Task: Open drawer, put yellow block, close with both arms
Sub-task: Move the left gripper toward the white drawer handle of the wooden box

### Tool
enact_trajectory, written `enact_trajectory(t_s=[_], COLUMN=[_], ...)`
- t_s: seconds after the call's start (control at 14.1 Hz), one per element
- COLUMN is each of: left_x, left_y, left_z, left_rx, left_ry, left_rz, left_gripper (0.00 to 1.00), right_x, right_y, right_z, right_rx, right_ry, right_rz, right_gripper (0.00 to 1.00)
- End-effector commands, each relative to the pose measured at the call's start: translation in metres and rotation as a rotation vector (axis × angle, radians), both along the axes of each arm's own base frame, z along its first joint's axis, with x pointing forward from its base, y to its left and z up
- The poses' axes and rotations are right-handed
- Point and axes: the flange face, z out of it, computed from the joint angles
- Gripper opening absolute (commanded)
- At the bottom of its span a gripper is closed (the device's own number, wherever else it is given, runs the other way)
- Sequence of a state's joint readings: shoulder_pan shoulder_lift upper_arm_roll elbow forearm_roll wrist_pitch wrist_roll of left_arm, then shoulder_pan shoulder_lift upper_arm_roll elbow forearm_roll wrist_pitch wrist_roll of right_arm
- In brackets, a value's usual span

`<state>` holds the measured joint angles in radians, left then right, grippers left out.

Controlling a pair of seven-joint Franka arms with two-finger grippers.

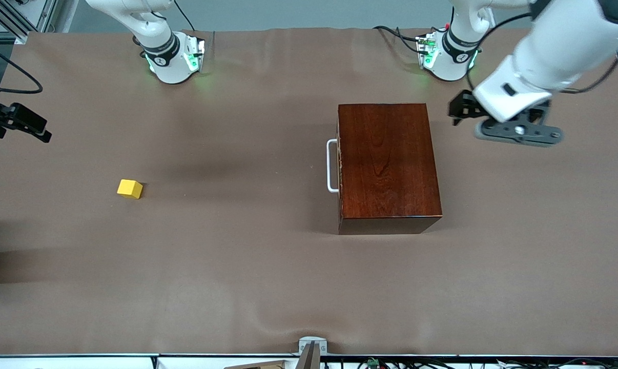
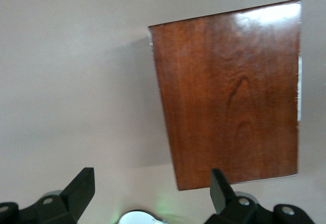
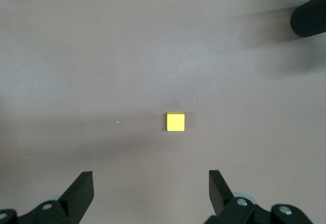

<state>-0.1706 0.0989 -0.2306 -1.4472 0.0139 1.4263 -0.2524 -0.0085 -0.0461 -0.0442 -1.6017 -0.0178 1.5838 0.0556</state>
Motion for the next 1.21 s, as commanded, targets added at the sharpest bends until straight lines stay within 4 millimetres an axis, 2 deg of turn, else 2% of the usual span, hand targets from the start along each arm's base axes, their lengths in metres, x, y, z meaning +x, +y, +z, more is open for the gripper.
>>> enact_trajectory(t_s=[0.0, 0.21, 0.43, 0.71, 0.92, 1.06, 1.14], left_x=[-0.013, -0.023, -0.033, -0.061, -0.068, -0.090, -0.098], left_y=[-0.042, -0.087, -0.132, -0.210, -0.239, -0.269, -0.276], left_z=[0.013, 0.020, 0.014, 0.006, 0.014, 0.001, -0.002], left_rx=[0.004, -0.016, -0.016, -0.059, -0.162, -0.147, -0.132], left_ry=[-0.007, -0.019, -0.015, -0.054, -0.119, -0.124, -0.134], left_rz=[0.075, 0.176, 0.238, 0.332, 0.379, 0.377, 0.402], left_gripper=[1.00, 1.00, 1.00, 1.00, 1.00, 1.00, 1.00], right_x=[0.002, 0.002, 0.001, 0.002, 0.002, 0.002, 0.002], right_y=[0.001, 0.000, 0.001, 0.001, 0.001, 0.001, 0.001], right_z=[0.001, 0.002, 0.001, 0.002, 0.002, 0.002, 0.002], right_rx=[0.001, 0.001, 0.003, 0.001, 0.001, 0.001, 0.001], right_ry=[0.000, -0.004, 0.002, -0.003, -0.004, -0.004, -0.004], right_rz=[-0.007, -0.008, -0.007, -0.007, -0.007, -0.007, -0.007], right_gripper=[1.00, 1.00, 1.00, 1.00, 1.00, 1.00, 1.00])
